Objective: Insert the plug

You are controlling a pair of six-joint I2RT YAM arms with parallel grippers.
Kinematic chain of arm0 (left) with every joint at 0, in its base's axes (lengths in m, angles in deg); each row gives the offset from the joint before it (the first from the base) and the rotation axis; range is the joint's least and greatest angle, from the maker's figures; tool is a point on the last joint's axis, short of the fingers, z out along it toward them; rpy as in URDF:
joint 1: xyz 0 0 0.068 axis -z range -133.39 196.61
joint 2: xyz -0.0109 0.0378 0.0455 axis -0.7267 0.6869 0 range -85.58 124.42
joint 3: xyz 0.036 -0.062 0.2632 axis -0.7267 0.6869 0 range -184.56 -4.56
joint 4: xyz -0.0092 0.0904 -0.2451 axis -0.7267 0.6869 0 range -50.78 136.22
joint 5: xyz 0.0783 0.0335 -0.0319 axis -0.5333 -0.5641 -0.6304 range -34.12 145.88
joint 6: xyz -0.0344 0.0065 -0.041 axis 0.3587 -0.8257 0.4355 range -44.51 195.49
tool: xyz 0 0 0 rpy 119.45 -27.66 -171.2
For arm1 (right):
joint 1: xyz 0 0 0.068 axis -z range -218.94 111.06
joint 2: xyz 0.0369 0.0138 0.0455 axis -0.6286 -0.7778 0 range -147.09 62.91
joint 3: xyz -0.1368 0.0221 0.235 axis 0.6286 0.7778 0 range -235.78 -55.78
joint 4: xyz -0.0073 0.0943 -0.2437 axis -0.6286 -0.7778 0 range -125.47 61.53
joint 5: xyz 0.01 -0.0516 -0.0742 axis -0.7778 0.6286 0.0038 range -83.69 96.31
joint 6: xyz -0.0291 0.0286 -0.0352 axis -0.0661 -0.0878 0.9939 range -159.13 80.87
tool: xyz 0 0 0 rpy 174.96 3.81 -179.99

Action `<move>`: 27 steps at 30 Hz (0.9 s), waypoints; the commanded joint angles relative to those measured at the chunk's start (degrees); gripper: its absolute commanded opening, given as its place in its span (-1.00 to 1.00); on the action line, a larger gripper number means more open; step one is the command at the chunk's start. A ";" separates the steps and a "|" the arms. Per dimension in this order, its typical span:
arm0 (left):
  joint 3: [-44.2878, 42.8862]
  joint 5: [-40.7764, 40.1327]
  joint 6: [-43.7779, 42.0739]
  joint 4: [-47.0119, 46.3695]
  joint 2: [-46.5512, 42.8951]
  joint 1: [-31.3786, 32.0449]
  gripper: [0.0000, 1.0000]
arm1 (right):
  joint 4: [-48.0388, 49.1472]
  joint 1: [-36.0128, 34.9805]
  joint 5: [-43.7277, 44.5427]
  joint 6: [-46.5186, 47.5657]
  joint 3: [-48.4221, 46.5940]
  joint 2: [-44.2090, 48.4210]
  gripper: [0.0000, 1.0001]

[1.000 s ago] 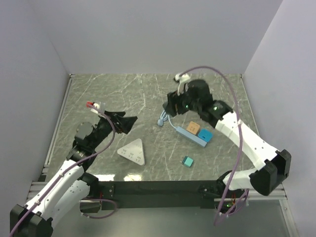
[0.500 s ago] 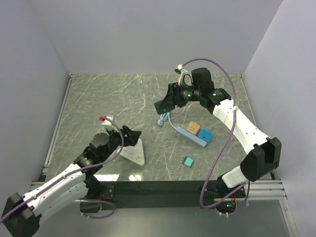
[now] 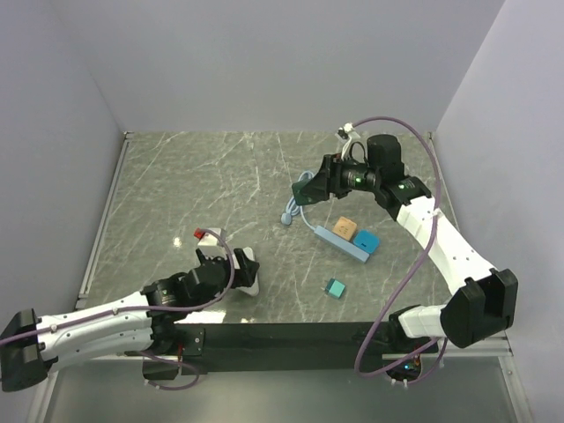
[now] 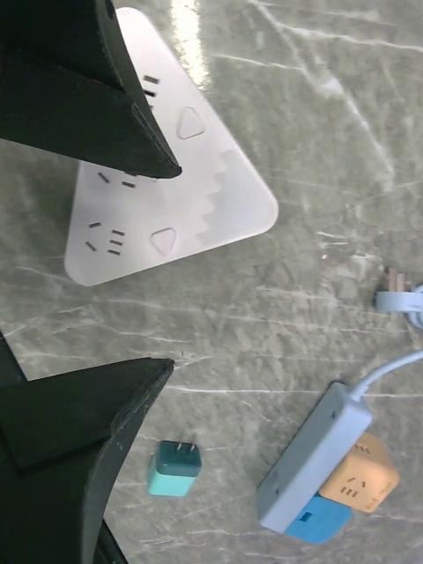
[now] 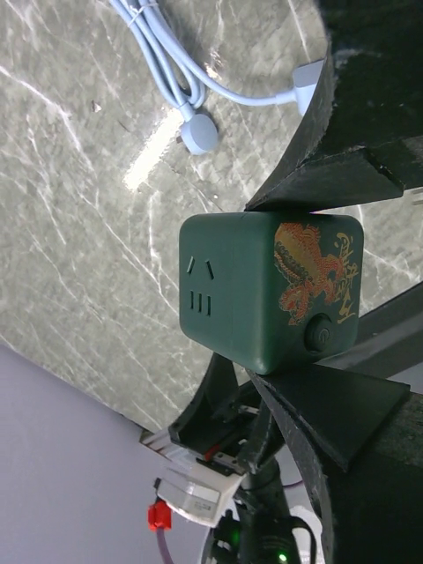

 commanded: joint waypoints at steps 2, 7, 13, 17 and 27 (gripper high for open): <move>-3.56 -5.85 8.43 6.02 1.82 4.68 0.77 | 10.31 0.63 -2.93 -2.76 4.25 2.95 -1.00; -5.66 -11.03 15.21 12.08 5.69 12.24 0.79 | 12.16 1.33 -2.76 -2.49 7.24 4.53 -1.00; -5.32 -7.44 17.50 11.03 9.03 14.54 0.82 | 15.24 2.21 -3.63 -3.55 10.23 5.15 -1.00; -4.71 -4.81 18.39 11.48 7.90 14.54 0.86 | 15.77 2.83 -4.16 -3.38 11.11 4.80 -1.00; -2.77 2.84 16.45 2.87 13.07 14.10 0.99 | 17.09 3.44 -4.95 -3.81 12.35 5.50 -1.00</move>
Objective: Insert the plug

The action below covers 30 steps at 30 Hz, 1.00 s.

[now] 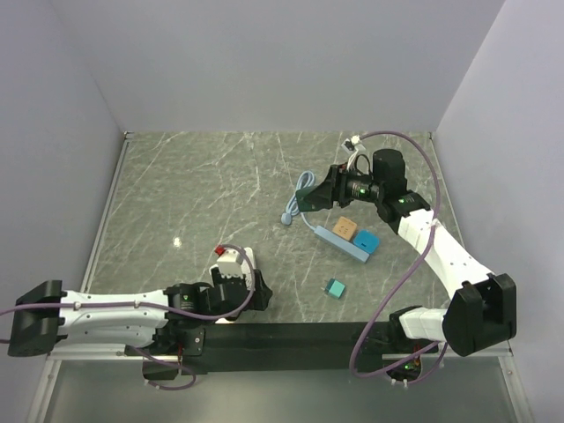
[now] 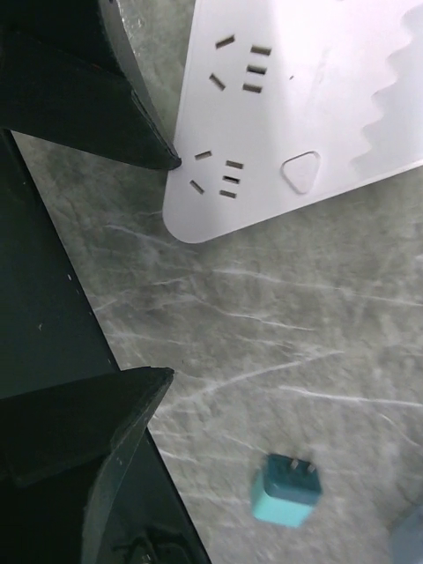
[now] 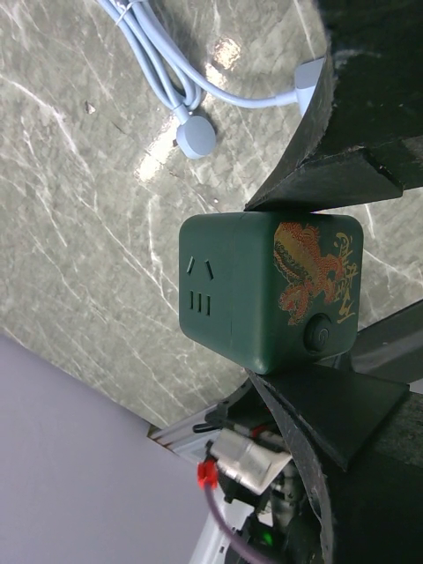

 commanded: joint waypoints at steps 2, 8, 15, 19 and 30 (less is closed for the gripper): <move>0.33 5.25 -0.88 -5.25 3.27 -0.85 0.99 | 4.09 0.54 -1.61 -0.71 -0.07 2.35 -1.00; 3.67 9.66 -2.81 -11.32 3.45 -4.89 0.99 | 4.17 0.63 -1.61 -0.71 0.19 2.79 -1.00; 4.47 14.84 -8.35 -20.72 6.34 -11.05 0.99 | 3.38 0.71 -1.17 -0.36 -0.16 3.14 -1.00; 3.15 20.02 -11.60 -28.44 11.87 -15.26 0.99 | 2.59 0.80 -0.99 -0.10 -0.51 2.97 -1.00; -7.66 28.28 -20.03 -43.83 31.65 -21.68 0.99 | -1.53 0.89 1.38 1.66 1.69 7.53 -1.00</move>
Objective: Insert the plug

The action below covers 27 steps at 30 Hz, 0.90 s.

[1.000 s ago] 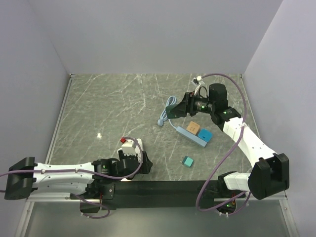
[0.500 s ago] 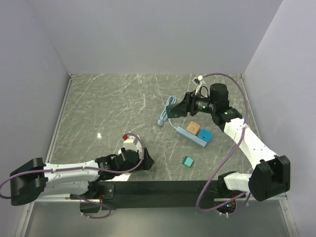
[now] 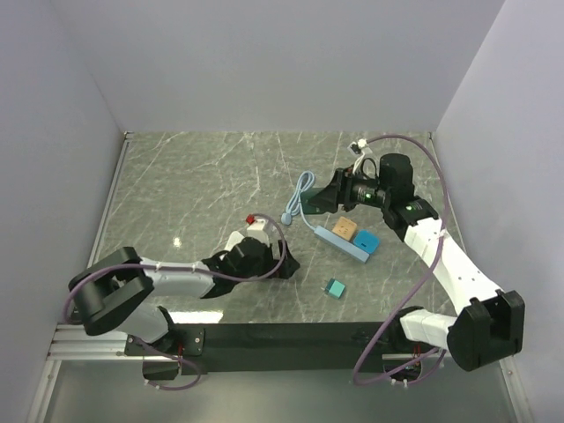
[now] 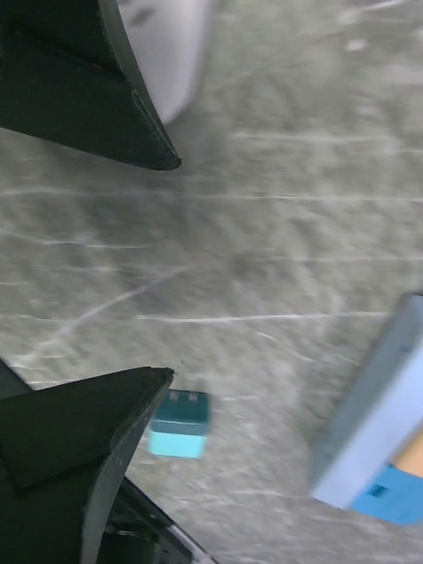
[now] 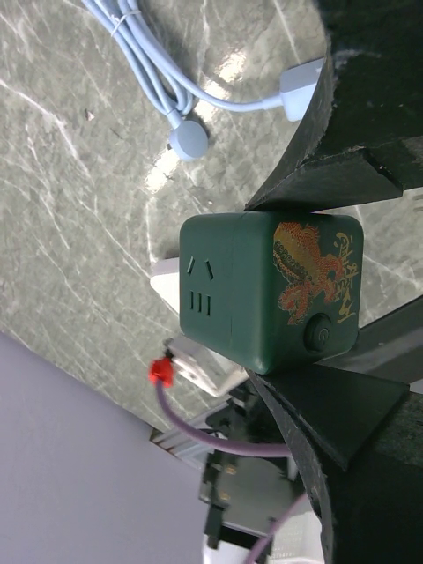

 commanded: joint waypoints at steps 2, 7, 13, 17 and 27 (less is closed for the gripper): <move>-3.77 4.29 -5.42 -10.76 3.70 -4.27 0.99 | -0.31 0.34 1.03 1.60 0.92 4.56 -1.00; -6.94 6.75 -11.31 -14.28 4.86 -7.26 0.99 | -4.00 0.34 -1.95 5.10 1.54 4.92 -1.00; -8.70 8.51 -16.41 -13.32 -3.48 -9.20 0.99 | -13.23 -0.01 -1.87 12.93 0.14 5.97 -1.00; -6.33 8.51 -17.56 -7.80 -11.55 -10.34 0.99 | -15.34 -1.15 -1.34 14.43 -1.00 7.29 -1.00; 5.44 -8.71 -9.57 8.39 -31.43 -14.73 0.99 | -19.21 -15.21 7.01 18.12 -6.89 -2.63 -1.00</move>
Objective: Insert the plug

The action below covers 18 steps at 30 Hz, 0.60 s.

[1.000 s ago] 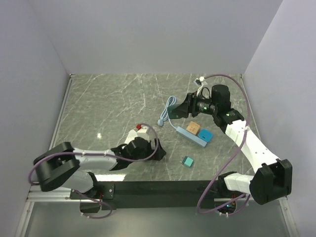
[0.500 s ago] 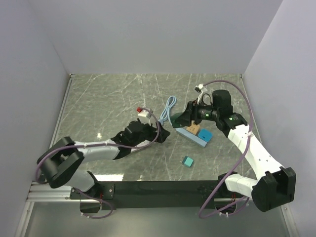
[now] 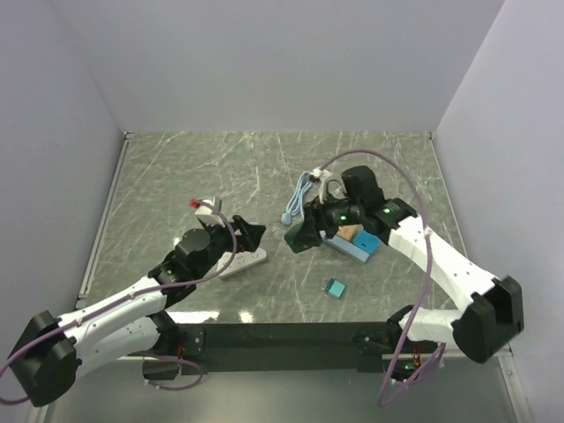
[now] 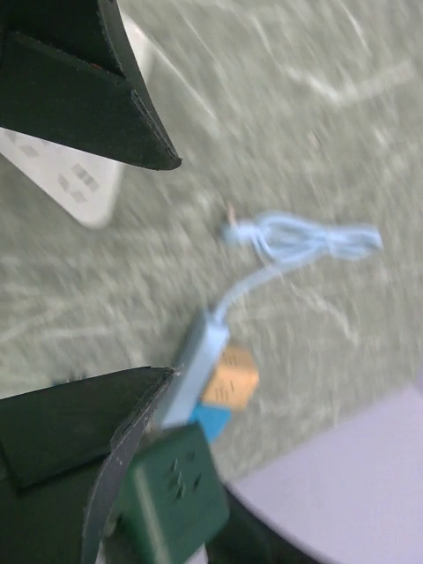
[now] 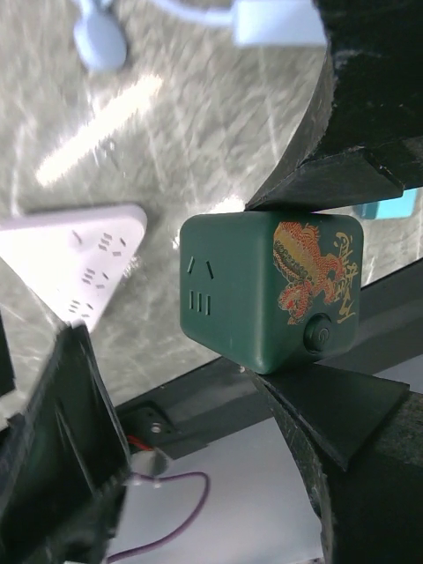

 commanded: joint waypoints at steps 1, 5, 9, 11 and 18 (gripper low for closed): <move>4.20 -4.87 3.66 8.00 -4.42 -1.95 0.99 | -0.22 -3.43 3.36 1.86 -5.41 -4.49 -1.00; 7.64 -3.46 6.47 9.67 -9.00 -3.09 0.99 | -1.62 -6.50 3.97 2.91 -9.97 -9.42 -1.00; 10.28 -2.76 7.80 10.03 -10.06 -3.18 0.99 | -4.00 -9.59 6.43 4.58 -13.23 -14.86 -1.00; 10.98 -2.31 8.41 10.90 -10.06 -3.27 0.99 | -3.56 -9.94 6.35 4.15 -14.02 -16.10 -1.00; 12.91 -5.30 10.34 14.07 -12.52 -3.18 0.99 | -1.36 -10.03 6.00 3.53 -13.76 -17.86 -1.00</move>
